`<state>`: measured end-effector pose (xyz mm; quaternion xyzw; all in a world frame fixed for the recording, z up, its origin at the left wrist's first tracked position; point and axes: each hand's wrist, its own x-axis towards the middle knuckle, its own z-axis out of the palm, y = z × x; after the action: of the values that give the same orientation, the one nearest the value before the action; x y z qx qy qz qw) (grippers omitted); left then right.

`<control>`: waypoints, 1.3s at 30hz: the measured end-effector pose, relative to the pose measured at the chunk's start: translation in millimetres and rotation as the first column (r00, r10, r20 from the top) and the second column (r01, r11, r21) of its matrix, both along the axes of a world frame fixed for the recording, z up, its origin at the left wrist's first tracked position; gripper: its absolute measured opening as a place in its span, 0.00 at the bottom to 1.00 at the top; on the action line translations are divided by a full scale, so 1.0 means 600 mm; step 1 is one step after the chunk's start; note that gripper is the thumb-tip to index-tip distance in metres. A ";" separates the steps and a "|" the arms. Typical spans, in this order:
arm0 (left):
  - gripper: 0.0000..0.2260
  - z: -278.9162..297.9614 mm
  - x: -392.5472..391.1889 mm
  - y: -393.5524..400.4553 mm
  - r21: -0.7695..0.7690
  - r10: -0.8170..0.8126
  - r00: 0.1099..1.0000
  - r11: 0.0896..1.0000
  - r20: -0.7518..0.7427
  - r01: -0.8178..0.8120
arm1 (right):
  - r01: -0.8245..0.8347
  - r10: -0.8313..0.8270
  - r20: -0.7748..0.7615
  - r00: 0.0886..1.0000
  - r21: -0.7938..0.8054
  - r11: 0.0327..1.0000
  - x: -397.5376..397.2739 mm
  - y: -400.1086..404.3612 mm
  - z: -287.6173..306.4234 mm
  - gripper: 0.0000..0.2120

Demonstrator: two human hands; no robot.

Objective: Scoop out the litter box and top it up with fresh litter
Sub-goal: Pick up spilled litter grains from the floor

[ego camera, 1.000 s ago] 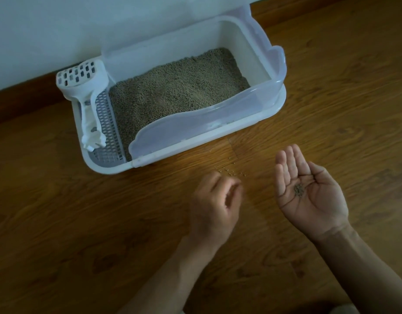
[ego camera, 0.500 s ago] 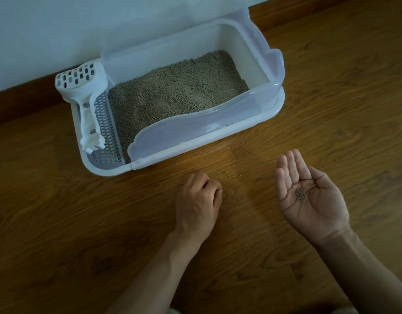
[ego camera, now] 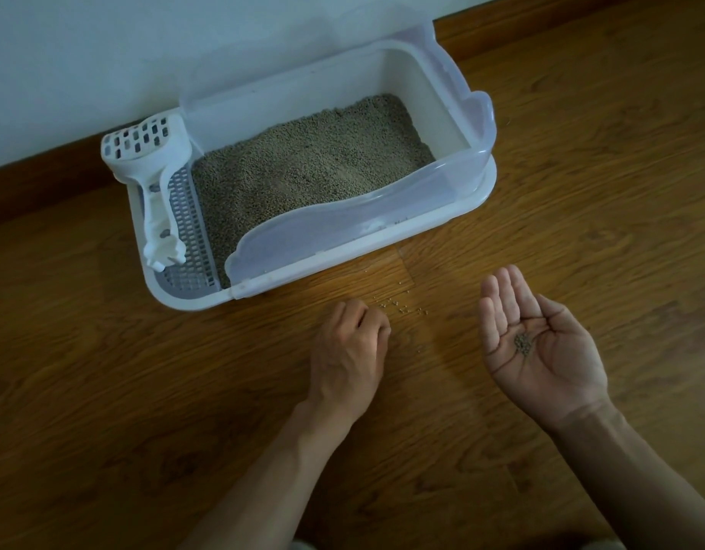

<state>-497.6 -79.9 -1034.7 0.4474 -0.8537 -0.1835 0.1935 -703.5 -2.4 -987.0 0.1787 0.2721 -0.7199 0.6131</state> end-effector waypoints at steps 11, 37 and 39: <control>0.08 0.136 -0.116 0.068 -0.083 -0.146 0.914 0.989 -0.379 0.124 | -0.203 0.201 0.077 0.977 0.024 0.979 0.007 0.000 -0.012 0.26; 0.03 0.004 -0.041 0.037 0.033 -0.144 0.988 0.989 0.052 0.143 | -0.127 0.127 0.015 0.992 0.005 0.992 -0.045 0.024 -0.030 0.22; 0.03 0.009 -0.044 0.044 0.050 -0.104 0.995 0.993 -0.003 0.104 | -0.082 0.082 0.016 0.996 -0.005 0.997 -0.036 0.019 -0.023 0.20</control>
<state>-524.0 -53.7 -1029.0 0.4068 -0.8709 -0.2150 0.1726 -724.9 8.9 -1000.6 0.1721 0.2728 -0.6931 0.6447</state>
